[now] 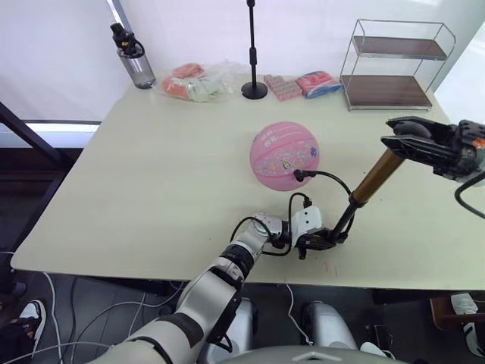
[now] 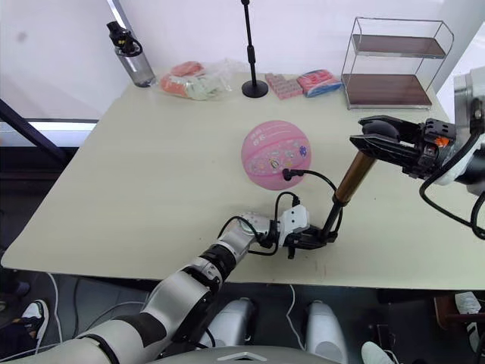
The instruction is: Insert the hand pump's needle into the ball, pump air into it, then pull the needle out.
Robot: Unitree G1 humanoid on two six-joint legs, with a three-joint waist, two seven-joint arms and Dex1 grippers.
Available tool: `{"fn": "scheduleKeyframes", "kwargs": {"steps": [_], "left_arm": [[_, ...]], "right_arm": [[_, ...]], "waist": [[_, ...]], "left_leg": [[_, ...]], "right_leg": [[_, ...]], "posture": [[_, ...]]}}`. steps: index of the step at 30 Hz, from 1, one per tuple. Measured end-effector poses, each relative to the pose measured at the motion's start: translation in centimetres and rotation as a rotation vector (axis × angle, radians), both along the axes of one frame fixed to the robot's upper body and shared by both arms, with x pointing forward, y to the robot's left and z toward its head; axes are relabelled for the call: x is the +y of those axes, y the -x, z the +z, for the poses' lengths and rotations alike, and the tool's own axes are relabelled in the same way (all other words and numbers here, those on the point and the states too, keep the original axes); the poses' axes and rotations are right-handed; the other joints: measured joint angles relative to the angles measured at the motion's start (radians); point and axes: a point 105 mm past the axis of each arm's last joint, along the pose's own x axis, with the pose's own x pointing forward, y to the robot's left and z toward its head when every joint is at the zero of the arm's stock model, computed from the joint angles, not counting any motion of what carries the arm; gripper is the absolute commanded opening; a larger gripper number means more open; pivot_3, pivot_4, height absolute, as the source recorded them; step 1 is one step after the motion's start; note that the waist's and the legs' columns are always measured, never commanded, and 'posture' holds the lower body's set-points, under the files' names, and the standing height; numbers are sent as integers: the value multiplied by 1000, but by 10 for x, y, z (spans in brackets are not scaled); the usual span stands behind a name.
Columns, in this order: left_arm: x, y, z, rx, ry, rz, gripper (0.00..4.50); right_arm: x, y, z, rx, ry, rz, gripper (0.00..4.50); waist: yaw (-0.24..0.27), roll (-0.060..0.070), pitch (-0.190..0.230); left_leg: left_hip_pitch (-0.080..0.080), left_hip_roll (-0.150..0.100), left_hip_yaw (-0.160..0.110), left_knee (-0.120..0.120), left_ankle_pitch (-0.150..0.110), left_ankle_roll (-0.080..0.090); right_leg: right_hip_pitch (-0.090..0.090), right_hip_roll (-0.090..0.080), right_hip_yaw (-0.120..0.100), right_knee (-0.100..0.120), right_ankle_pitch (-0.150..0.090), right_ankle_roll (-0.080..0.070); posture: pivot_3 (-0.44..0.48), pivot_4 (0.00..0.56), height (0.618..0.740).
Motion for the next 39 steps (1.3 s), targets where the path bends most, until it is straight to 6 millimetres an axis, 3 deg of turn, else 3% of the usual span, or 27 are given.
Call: {"fn": "scheduleKeyframes", "kwargs": {"steps": [6,19,30,36,39], "left_arm": [[4,-1,-3,-3,-17,11,1035],[7,-1,-6,-1,-29,16,1035],[10,-1,-10,3,-45,25,1035],[9,-2,-8,2,-41,23,1035],[7,-2,-5,0,-29,12,1035]], "right_arm": [[7,-8,-42,50,-21,-27,1919],[25,-11,-126,168,91,-16,1919],[36,-11,-133,79,74,-16,1919],[34,-14,-121,75,58,-25,1919],[28,-16,-98,69,54,-25,1919]], "waist": [[-5,-1,-3],[-15,-5,-11],[-26,-7,-22],[-25,-4,-20],[-23,3,-12]], "left_leg": [[12,2,0,-2,0,0],[13,3,-1,-3,0,-1],[15,4,-2,-3,-3,-5],[14,3,-2,-3,-3,-5],[12,2,-1,-3,-1,-2]], "right_leg": [[10,1,0,1,0,0],[10,2,0,1,-1,0],[12,2,0,1,-1,0],[11,1,0,1,-1,0],[10,0,1,1,-1,0]], "posture": [[0,150,731],[0,150,731],[0,150,731],[0,150,731],[0,150,731]]}}
